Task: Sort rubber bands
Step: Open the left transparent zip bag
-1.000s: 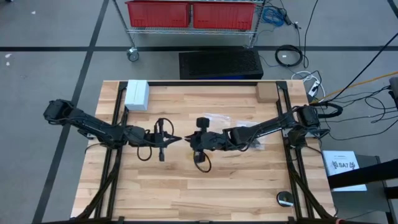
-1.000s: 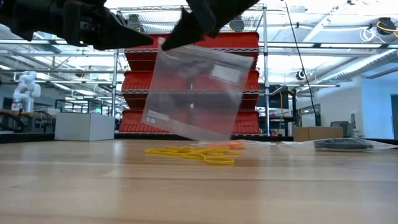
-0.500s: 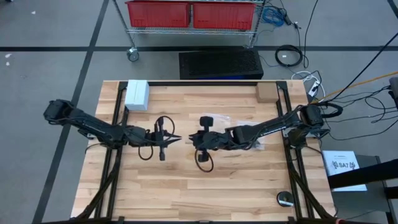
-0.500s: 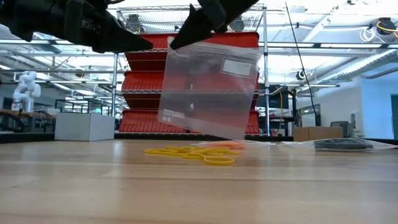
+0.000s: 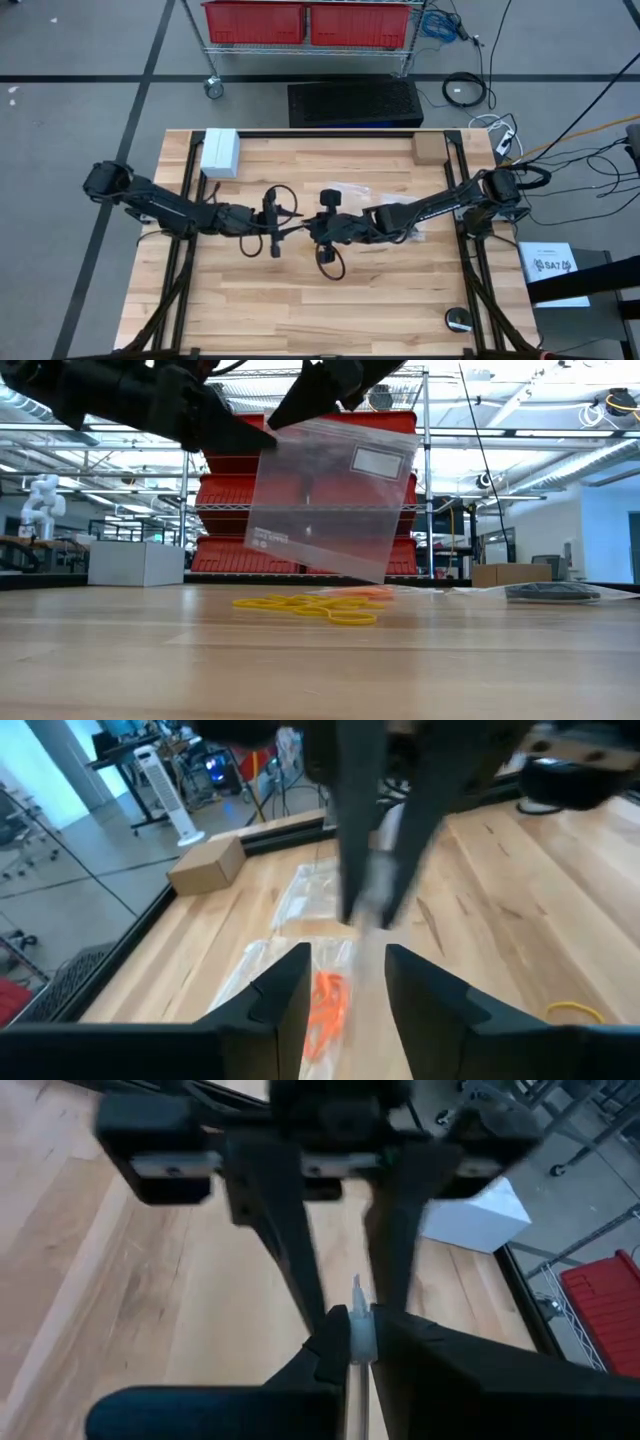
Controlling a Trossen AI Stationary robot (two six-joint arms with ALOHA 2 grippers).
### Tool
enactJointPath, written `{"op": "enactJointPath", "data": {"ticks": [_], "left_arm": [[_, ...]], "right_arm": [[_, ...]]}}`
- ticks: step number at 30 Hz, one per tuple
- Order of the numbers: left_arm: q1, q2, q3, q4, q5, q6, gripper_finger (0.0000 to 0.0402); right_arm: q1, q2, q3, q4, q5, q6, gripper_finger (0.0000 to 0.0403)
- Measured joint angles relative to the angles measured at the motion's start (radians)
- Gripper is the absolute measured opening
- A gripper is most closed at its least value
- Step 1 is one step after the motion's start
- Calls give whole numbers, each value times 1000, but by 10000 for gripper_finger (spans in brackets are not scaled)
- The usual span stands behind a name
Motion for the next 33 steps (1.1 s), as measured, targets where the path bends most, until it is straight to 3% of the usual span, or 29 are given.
{"op": "enactJointPath", "data": {"ticks": [6, 14, 18, 27, 33], "left_arm": [[5, 50, 33, -2, 0, 1, 114], [5, 29, 38, -5, 0, 1, 9], [5, 27, 38, -9, 1, 5, 6], [5, 26, 38, -21, 9, 11, 3], [5, 26, 38, -23, 9, 11, 2]], "right_arm": [[8, 0, 0, -2, -1, -5, 9], [8, 0, 0, -15, 0, 0, 9], [8, 1, 0, -15, 27, 20, 22], [21, -19, 0, -23, 69, 26, 106], [23, -22, 0, -53, 58, 48, 115]]}}
